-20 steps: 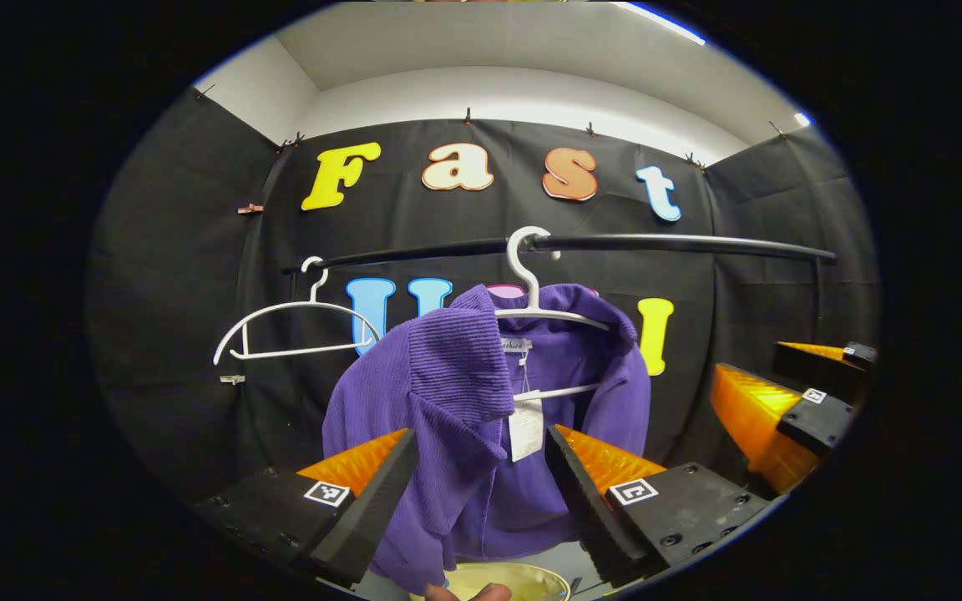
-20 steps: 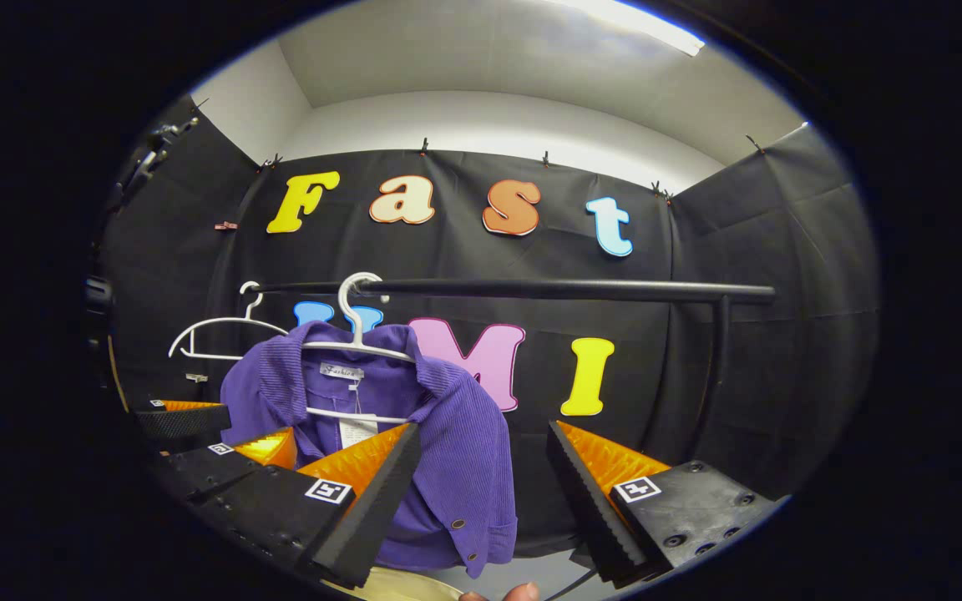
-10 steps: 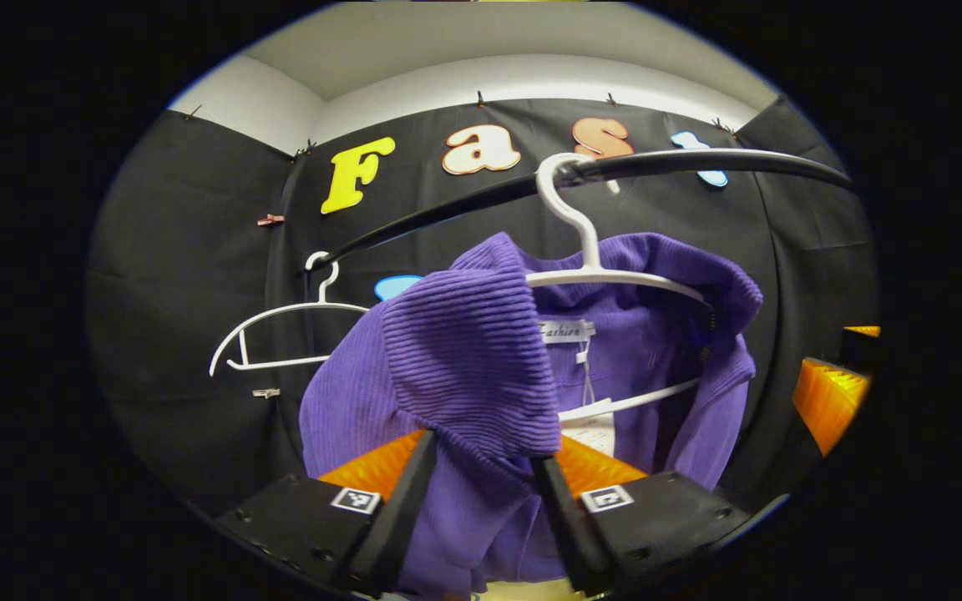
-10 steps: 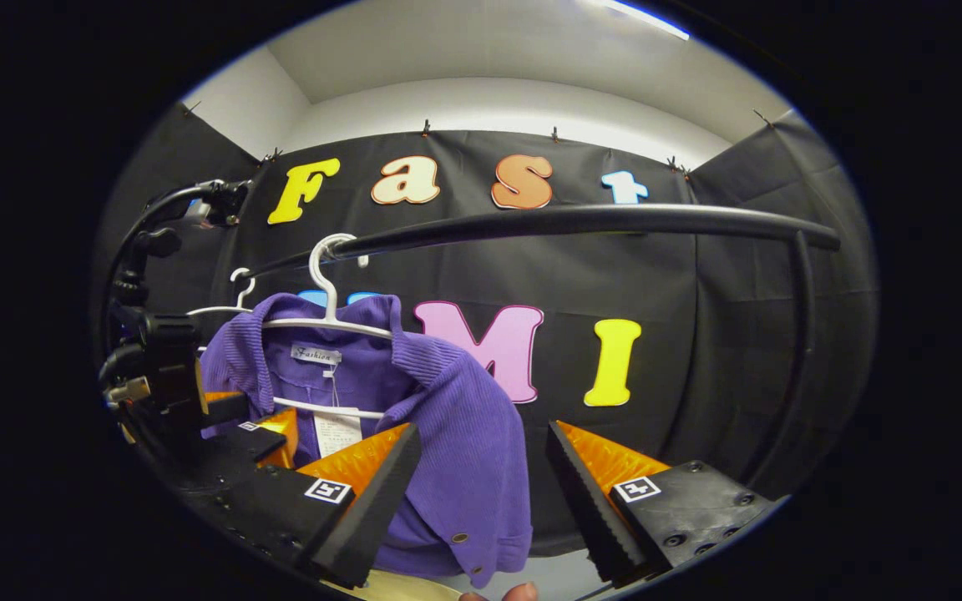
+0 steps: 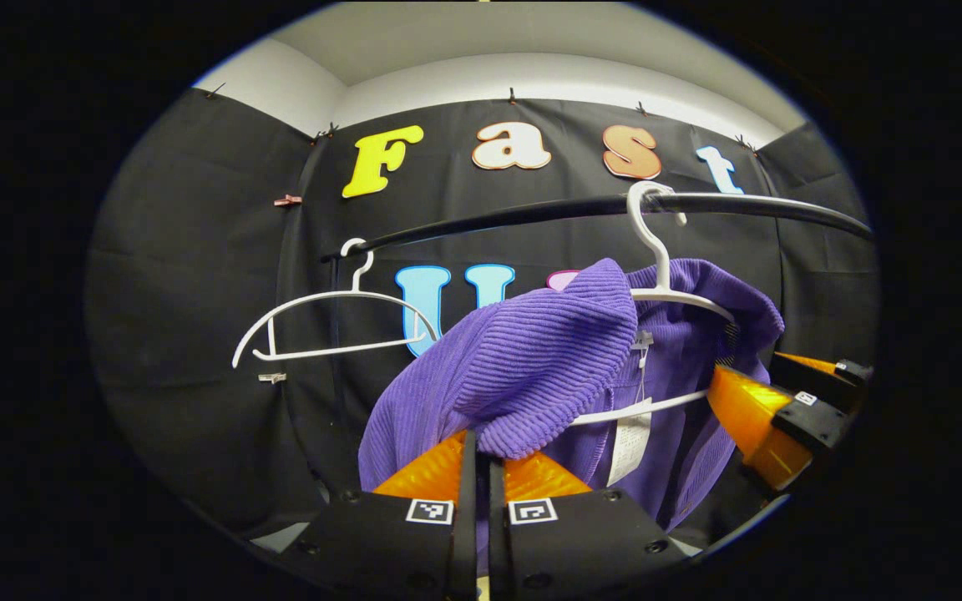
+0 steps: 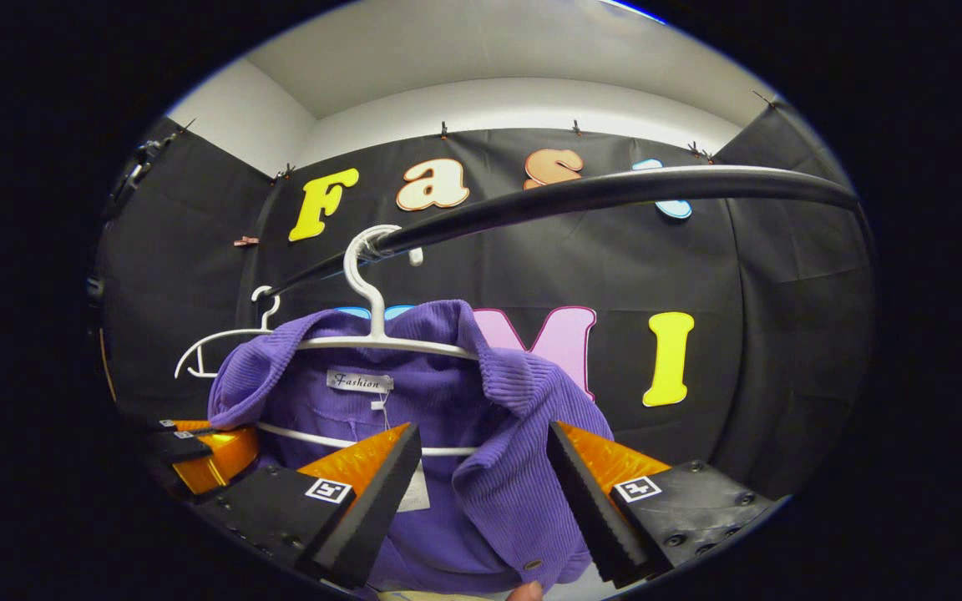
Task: Grasp the clothes on the hanger with both hands and then place them into the laundry hamper below.
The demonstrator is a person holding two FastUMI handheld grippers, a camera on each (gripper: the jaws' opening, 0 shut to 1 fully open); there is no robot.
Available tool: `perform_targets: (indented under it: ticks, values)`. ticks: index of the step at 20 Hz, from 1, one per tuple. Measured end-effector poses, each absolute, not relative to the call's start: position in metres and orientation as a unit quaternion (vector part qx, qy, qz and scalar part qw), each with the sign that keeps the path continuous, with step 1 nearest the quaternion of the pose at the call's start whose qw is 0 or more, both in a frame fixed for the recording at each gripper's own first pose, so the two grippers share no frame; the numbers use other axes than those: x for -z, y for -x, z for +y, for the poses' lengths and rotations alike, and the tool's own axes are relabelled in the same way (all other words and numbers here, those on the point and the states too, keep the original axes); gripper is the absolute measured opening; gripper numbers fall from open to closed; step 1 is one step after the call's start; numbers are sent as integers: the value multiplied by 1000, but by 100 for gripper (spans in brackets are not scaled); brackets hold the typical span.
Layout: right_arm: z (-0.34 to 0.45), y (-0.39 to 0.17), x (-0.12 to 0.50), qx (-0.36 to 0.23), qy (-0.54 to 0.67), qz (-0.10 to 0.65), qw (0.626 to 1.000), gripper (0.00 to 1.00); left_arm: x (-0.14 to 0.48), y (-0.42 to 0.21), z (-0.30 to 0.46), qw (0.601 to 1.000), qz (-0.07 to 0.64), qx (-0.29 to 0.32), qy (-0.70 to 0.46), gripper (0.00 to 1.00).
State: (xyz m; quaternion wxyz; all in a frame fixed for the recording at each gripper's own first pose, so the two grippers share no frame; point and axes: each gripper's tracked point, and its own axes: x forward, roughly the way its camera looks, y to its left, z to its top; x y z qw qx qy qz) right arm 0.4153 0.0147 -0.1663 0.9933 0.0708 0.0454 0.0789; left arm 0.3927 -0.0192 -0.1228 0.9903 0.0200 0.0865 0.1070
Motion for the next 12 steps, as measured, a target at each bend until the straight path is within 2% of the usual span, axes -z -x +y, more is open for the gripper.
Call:
perform_targets:
  ticks: [2, 5, 7, 10, 11, 12]
  values:
    - [12, -430, 174, -54, -74, 52, 994, 98, 125, -393, -24, 991, 95, -89, -12, 10]
    - [4, -439, 197, -47, -54, 65, 995, 46, 128, -390, -28, 992, 107, -66, 17, 7]
    - [-2, -438, 190, -69, -39, 41, 996, 12, 125, -389, -29, 991, 110, -54, 61, 5]
    - [-35, -441, 168, -48, 6, -8, 999, 12, 115, -384, -9, 990, 100, -75, 58, 5]
    - [-36, -447, 168, -56, -4, -5, 998, 5, 115, -385, -9, 991, 101, -78, 47, 5]
    - [-36, -441, 173, -61, -10, 6, 998, 5, 115, -385, -11, 991, 103, -75, 41, 5]
